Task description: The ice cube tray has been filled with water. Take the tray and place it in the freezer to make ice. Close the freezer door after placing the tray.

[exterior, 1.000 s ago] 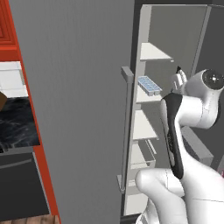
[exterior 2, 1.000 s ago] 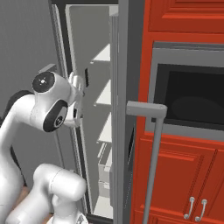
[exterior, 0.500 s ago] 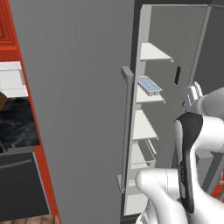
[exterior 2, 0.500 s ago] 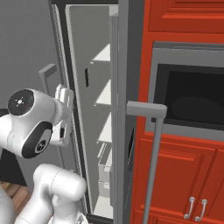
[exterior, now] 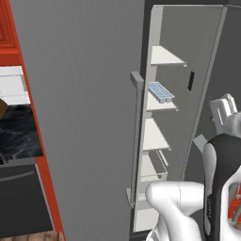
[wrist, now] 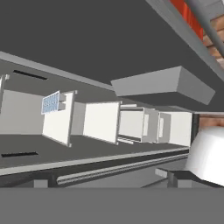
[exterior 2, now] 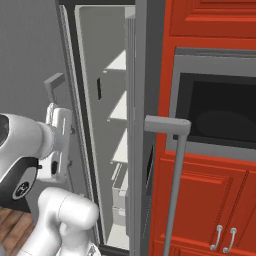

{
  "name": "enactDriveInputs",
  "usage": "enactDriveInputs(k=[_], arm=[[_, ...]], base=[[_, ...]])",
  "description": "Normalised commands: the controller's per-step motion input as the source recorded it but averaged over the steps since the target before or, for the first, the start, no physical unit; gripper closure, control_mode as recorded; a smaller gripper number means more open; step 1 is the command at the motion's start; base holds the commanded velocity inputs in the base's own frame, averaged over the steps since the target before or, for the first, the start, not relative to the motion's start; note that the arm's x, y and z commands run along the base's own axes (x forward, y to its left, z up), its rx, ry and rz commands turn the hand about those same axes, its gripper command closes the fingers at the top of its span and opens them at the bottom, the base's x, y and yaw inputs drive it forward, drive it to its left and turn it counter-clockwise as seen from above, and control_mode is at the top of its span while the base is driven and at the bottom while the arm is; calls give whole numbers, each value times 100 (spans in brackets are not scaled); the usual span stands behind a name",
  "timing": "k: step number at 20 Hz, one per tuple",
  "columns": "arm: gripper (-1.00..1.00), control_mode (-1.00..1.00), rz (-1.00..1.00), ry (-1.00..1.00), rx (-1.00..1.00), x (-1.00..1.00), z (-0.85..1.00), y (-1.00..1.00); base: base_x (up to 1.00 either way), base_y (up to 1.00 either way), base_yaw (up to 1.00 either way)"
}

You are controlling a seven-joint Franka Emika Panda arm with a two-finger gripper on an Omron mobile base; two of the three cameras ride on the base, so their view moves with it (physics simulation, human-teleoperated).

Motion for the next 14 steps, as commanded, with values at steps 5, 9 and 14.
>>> enactDriveInputs(k=[5,9,14], arm=[[-100,-100,0,0,0,-48,0,4],[-100,-100,0,-1,0,2,0,1],[-100,-100,0,-1,0,32,0,0]], base=[[0,0,0],[0,0,0],[0,0,0]])
